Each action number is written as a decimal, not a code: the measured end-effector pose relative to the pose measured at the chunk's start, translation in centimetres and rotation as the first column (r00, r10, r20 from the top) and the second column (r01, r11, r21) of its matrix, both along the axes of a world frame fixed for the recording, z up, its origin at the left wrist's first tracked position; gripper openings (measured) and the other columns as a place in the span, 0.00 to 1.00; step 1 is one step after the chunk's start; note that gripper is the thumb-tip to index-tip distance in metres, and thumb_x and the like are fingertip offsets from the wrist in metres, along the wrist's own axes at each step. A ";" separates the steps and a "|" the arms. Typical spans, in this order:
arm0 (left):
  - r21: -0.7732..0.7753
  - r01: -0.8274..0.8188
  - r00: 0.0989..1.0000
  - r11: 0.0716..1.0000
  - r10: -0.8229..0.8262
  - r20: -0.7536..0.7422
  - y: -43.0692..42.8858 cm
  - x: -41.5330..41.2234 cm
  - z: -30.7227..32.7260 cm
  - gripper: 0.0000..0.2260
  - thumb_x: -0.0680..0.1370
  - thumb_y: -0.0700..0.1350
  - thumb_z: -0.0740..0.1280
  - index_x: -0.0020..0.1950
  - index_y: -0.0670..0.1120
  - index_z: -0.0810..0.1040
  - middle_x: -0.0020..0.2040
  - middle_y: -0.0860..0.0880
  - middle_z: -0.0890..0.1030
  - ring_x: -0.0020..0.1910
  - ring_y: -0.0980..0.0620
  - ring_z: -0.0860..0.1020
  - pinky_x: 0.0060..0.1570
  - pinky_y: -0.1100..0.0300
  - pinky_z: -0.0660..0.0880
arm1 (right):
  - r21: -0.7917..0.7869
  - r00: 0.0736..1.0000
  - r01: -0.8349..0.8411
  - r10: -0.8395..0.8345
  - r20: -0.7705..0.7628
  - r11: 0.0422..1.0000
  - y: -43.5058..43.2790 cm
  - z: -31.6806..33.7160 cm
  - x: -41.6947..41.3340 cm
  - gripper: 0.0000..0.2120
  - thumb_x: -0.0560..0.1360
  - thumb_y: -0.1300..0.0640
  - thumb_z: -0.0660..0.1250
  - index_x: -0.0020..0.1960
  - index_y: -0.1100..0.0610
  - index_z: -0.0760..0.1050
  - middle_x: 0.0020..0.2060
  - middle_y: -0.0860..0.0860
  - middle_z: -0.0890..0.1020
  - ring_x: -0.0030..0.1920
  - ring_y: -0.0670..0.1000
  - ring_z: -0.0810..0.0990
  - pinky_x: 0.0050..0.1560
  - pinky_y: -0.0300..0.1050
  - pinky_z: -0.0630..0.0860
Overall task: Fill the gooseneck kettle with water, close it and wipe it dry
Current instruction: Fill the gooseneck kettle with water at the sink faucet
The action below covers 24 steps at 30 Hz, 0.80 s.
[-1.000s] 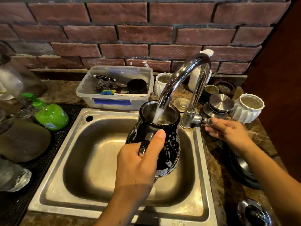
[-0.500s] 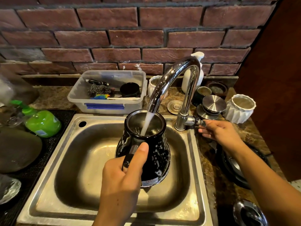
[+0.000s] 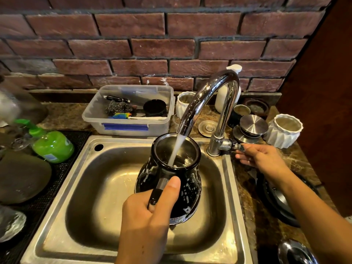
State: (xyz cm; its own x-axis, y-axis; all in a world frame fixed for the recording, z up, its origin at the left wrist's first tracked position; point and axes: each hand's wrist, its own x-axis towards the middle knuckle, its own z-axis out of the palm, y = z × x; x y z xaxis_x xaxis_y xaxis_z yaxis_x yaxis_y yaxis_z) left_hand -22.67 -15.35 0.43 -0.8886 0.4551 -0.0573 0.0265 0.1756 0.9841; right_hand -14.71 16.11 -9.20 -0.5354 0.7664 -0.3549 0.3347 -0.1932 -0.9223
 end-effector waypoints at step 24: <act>0.032 -0.047 0.996 0.998 0.045 0.078 0.7 0.4 -0.6 0.28 0.66 0.60 0.73 0.21 0.50 0.57 0.22 0.52 0.56 0.23 0.49 0.57 0.29 0.59 0.59 | -0.028 1.000 0.014 -0.014 -0.001 1.000 0.2 0.0 0.1 0.13 0.83 0.62 0.60 0.63 0.66 0.78 0.52 0.59 0.86 0.53 0.57 0.86 0.55 0.48 0.83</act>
State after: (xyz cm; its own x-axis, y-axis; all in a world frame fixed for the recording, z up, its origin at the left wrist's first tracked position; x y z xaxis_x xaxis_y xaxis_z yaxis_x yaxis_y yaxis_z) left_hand -22.28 -14.62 -0.21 -0.9021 0.4167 -0.1119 -0.0575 0.1410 0.9883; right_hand -14.60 16.31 -9.22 -0.5251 0.7636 -0.3757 0.3305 -0.2239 -0.9169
